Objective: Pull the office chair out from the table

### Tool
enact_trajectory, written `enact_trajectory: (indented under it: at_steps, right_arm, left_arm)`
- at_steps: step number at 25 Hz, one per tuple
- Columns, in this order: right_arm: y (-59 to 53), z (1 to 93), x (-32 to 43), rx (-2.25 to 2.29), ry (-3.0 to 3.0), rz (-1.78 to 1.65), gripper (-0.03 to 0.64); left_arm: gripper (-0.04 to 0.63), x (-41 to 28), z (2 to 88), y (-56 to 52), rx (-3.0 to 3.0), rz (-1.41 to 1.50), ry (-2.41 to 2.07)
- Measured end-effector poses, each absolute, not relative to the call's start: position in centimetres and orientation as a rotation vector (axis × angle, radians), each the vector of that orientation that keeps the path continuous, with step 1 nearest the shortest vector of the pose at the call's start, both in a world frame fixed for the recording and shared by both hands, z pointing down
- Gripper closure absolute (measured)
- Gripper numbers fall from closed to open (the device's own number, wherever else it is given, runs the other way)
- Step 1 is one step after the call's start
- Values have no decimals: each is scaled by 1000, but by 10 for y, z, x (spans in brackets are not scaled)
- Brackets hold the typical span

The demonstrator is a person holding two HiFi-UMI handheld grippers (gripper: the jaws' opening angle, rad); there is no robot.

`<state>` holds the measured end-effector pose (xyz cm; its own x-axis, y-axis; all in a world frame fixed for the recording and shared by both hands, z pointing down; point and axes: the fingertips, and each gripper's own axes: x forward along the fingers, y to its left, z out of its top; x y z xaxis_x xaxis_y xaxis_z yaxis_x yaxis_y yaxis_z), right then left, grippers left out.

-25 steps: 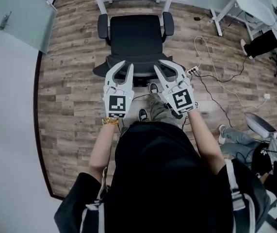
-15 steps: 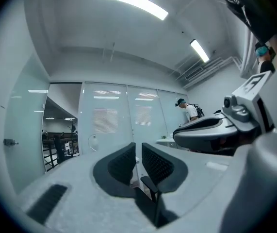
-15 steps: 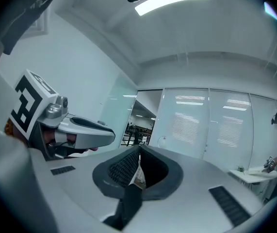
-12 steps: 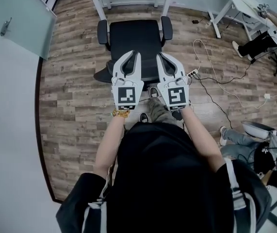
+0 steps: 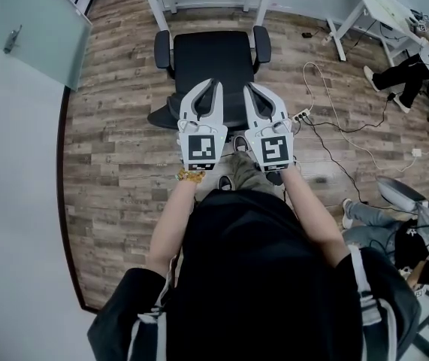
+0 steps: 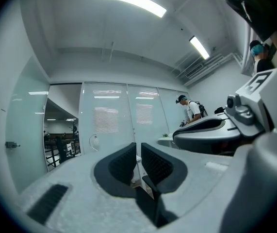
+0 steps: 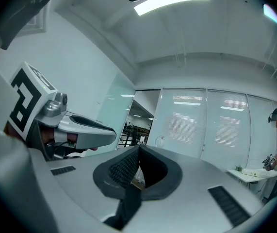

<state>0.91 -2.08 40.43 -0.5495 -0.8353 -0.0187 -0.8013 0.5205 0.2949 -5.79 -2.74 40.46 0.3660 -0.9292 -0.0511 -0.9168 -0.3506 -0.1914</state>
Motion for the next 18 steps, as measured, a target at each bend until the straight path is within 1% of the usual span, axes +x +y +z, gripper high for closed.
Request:
enact_trajectory:
  at_steps: [9,18]
  right_arm:
    - [-26,406,14,1431,-2632,-384,611]
    - [-4,415,18,1432,-2610,-410,611]
  left_arm:
    - [551,-58,406,-32,-2425,-117,1681]
    - [552,-56,416,-9,-2412,-127,1686]
